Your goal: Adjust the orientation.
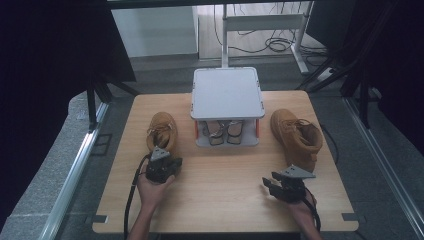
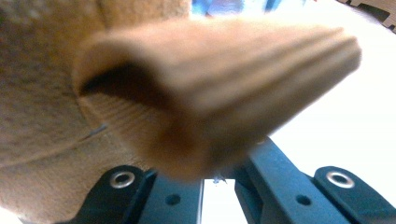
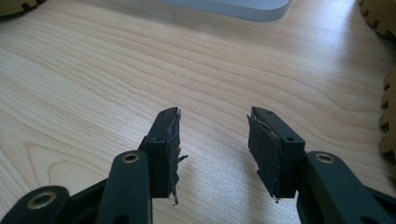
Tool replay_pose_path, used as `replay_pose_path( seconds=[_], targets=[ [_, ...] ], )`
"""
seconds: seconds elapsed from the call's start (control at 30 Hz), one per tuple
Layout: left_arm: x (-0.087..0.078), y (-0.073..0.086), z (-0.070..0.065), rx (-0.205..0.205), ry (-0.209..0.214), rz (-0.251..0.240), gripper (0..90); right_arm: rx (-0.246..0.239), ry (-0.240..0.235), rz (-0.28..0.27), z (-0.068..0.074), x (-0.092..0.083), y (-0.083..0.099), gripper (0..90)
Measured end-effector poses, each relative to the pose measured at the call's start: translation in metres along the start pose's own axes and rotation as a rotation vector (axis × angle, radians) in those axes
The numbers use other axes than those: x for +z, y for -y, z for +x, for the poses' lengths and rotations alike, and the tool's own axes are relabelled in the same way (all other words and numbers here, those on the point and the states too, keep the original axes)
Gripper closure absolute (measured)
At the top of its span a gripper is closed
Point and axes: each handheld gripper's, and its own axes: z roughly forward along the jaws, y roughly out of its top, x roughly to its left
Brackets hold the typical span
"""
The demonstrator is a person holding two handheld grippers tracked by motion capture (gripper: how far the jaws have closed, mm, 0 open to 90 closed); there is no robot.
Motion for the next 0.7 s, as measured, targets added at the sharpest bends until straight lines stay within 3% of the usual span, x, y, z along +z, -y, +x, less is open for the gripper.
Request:
replay_pose_path(
  seconds=[0.27,0.47,0.6,0.7],
  targets=[
    [-0.012,0.007,0.010,-0.010,0.005,-0.004,90.0,-0.003,-0.003,-0.003,0.000,0.000,0.000,53.5],
    [-0.020,0.010,0.013,0.025,-0.024,0.026,90.0,-0.002,0.000,-0.005,-0.001,-0.002,0.000,53.5],
    [-0.026,0.013,0.021,-0.002,-0.003,0.026,90.0,0.000,0.000,-0.006,-0.002,-0.002,0.000,53.5],
    [-0.033,0.016,0.027,0.004,-0.025,0.045,90.0,-0.001,0.001,-0.006,-0.002,-0.002,0.000,53.4]
  ],
)
